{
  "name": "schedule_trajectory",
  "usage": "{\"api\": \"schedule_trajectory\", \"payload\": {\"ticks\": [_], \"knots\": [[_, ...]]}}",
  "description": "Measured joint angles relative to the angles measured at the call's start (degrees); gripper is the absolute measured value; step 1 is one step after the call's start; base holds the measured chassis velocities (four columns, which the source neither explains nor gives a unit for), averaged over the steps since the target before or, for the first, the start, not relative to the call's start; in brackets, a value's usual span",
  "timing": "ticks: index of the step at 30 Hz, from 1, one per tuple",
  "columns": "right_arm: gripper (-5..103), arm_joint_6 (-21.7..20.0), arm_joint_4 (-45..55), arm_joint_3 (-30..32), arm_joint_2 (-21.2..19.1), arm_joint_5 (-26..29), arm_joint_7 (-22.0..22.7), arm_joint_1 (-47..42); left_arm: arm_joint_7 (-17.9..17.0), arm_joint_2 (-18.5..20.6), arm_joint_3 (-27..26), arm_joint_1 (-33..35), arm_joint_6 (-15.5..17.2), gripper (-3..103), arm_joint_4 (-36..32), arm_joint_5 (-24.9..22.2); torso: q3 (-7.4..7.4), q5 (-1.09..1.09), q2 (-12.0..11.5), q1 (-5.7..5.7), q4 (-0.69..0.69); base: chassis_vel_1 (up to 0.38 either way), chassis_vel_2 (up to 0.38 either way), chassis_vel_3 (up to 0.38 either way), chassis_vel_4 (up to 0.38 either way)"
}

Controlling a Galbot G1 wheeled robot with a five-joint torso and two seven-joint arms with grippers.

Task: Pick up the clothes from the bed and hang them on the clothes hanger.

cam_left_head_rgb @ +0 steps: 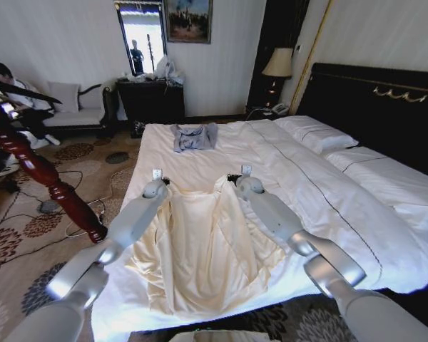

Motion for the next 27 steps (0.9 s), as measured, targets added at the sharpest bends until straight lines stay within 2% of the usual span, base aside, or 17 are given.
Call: {"api": "schedule_trajectory", "payload": {"ticks": [2,4,5,6,7,8,9,12,16,17,19,20,21,24,25,26,27], "knots": [[41,-0.36,1.66,-0.19,-1.83,1.12,-0.02,-0.69,-0.27,1.58,-0.01,1.66,0.57,51,-2.55,-0.46,-0.01,0.00,0.00,0.00,0.00,0.000,0.000,0.000,0.000],[41,-0.81,2.64,-0.32,-2.85,1.75,-0.02,-1.06,-0.34,2.18,-0.09,2.42,0.73,51,-3.48,-0.51,-0.01,-0.01,0.00,0.00,-0.03,0.000,0.000,0.000,0.000],[46,-1.24,3.32,-0.46,-3.51,2.30,-0.02,-1.28,-0.37,2.65,-0.18,2.99,0.84,56,-4.20,-0.56,-0.01,-0.01,0.00,0.00,-0.03,0.000,0.000,0.000,0.000],[46,-2.08,4.28,-0.66,-4.39,3.24,-0.08,-1.58,-0.48,3.17,-0.33,3.69,1.00,56,-5.03,-0.62,-0.01,-0.01,0.00,0.00,-0.03,0.000,0.000,0.000,0.000],[57,-4.56,7.37,-1.09,-6.68,5.69,-0.50,-2.56,-0.99,4.38,-0.91,5.50,1.24,67,-7.52,-0.96,0.00,-0.01,0.00,0.00,-0.02,0.000,0.000,0.000,0.000],[62,-5.56,8.75,-1.23,-7.52,6.42,-0.65,-3.11,-1.26,4.88,-1.18,6.16,1.37,72,-8.59,-1.23,-0.01,-0.01,0.00,0.00,-0.03,0.000,0.000,0.000,0.000],[62,-5.56,8.75,-1.23,-7.52,6.42,-0.65,-3.11,-1.26,4.88,-1.18,6.16,1.37,72,-8.59,-1.23,-0.01,-0.01,0.00,0.00,-0.03,0.000,0.000,0.000,0.000],[73,-9.90,13.43,-1.92,-10.28,7.92,-1.69,-5.57,-1.65,7.91,-2.29,9.28,1.68,84,-13.33,-2.14,-0.01,-0.01,0.00,-0.01,-0.04,0.000,0.000,0.000,0.000],[89,-11.36,16.60,-1.98,-11.16,7.64,-2.49,-8.18,-1.69,11.64,-4.81,13.61,1.66,97,-17.75,-2.31,-0.01,0.00,0.01,-0.01,0.00,0.000,0.000,0.000,0.000],[94,-11.36,17.54,-1.55,-11.33,7.80,-2.48,-8.99,-1.69,13.18,-6.11,15.49,1.65,99,-19.41,-2.33,0.00,0.00,0.00,-0.01,0.01,0.000,0.000,0.000,0.000],[94,-11.34,17.78,-1.39,-11.42,7.97,-2.48,-9.19,-1.69,13.51,-6.40,15.88,1.63,99,-19.75,-2.33,0.00,0.00,0.00,0.00,0.01,0.000,0.000,0.000,0.000],[98,-11.26,18.25,-1.04,-11.60,8.48,-2.49,-9.54,-1.67,14.50,-7.47,17.35,1.47,100,-20.94,-2.30,0.00,-0.01,0.01,0.00,0.00,0.000,0.000,0.000,0.000],[99,-10.68,19.03,-0.15,-11.81,10.41,-2.66,-10.12,-1.48,15.69,-9.08,19.50,1.32,100,-22.54,-2.20,0.00,-0.02,0.00,0.00,-0.01,0.000,0.000,0.000,0.000],[100,-10.86,21.16,4.48,-11.88,22.27,-2.37,-11.27,-0.78,18.01,-13.12,24.90,0.88,100,-26.42,-1.55,0.00,0.00,0.01,-0.01,-0.02,0.000,0.000,0.000,0.000],[100,-10.86,21.16,4.48,-11.88,22.27,-2.37,-11.27,-0.78,18.01,-13.12,24.90,0.88,100,-26.42,-1.55,0.00,0.00,0.01,-0.01,-0.02,0.000,0.000,0.000,0.000],[100,-12.11,22.50,7.01,-12.28,28.38,-2.22,-11.90,-0.54,19.29,-15.53,28.11,0.76,100,-28.75,-1.11,-0.01,-0.02,0.01,-0.01,0.01,0.000,0.000,0.000,0.000],[100,-12.80,23.44,8.19,-12.88,31.12,-2.70,-12.46,-0.50,20.04,-17.02,30.01,0.75,100,-30.20,-0.70,0.00,-0.02,0.00,-0.01,0.00,0.000,0.000,0.000,0.000]]}}
